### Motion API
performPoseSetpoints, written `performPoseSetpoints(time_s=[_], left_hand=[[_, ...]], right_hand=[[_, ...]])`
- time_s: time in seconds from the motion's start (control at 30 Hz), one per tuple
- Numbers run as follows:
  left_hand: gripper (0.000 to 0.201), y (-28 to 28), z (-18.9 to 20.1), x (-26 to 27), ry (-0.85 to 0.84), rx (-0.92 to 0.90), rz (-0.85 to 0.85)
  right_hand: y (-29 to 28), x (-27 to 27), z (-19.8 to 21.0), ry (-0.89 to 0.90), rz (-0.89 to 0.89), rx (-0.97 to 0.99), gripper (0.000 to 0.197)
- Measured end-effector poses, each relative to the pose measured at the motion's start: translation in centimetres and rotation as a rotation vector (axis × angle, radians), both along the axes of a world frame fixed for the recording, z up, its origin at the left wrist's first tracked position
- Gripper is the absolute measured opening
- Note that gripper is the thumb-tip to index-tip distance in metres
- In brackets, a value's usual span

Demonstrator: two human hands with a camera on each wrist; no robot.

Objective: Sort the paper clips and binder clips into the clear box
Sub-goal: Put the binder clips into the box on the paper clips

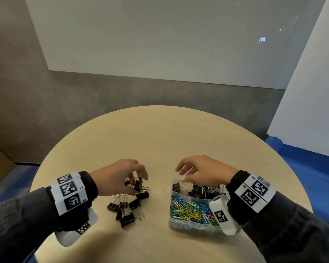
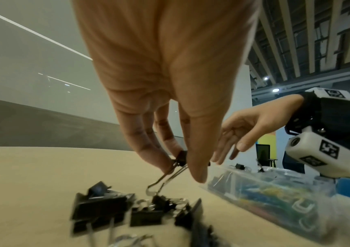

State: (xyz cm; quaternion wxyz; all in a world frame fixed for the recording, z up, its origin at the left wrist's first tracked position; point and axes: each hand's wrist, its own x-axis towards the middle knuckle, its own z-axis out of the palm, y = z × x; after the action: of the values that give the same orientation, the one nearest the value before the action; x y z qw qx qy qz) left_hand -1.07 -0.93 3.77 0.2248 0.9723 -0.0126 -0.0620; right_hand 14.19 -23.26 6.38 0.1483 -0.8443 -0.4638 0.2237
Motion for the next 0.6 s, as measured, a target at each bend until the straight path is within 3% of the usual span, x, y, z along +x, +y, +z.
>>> performPoseSetpoints(time_s=[0.07, 0.17, 0.23, 0.43, 0.6], left_hand=[[0.046, -1.3, 0.6, 0.5, -0.063, -0.081, 0.006], [0.058, -3.5, 1.4, 1.8, -0.166, -0.141, -0.007], [0.061, -4.7, 1.8, 2.9, -0.229, -0.157, -0.035], [0.064, -6.7, 1.7, 4.9, -0.308, -0.214, -0.076], [0.07, -7.8, 0.7, 6.0, -0.235, -0.197, -0.081]], right_hand=[[0.2, -0.3, 0.4, 0.025, -0.034, 0.112, 0.02], [0.8, -1.5, 0.6, 0.297, -0.084, 0.209, 0.029], [0.8, -1.8, 0.7, 0.375, -0.125, 0.255, 0.032], [-0.6, -0.5, 0.7, 0.399, -0.284, 0.318, 0.029], [-1.1, 0.3, 0.4, 0.405, -0.328, 0.203, 0.007]])
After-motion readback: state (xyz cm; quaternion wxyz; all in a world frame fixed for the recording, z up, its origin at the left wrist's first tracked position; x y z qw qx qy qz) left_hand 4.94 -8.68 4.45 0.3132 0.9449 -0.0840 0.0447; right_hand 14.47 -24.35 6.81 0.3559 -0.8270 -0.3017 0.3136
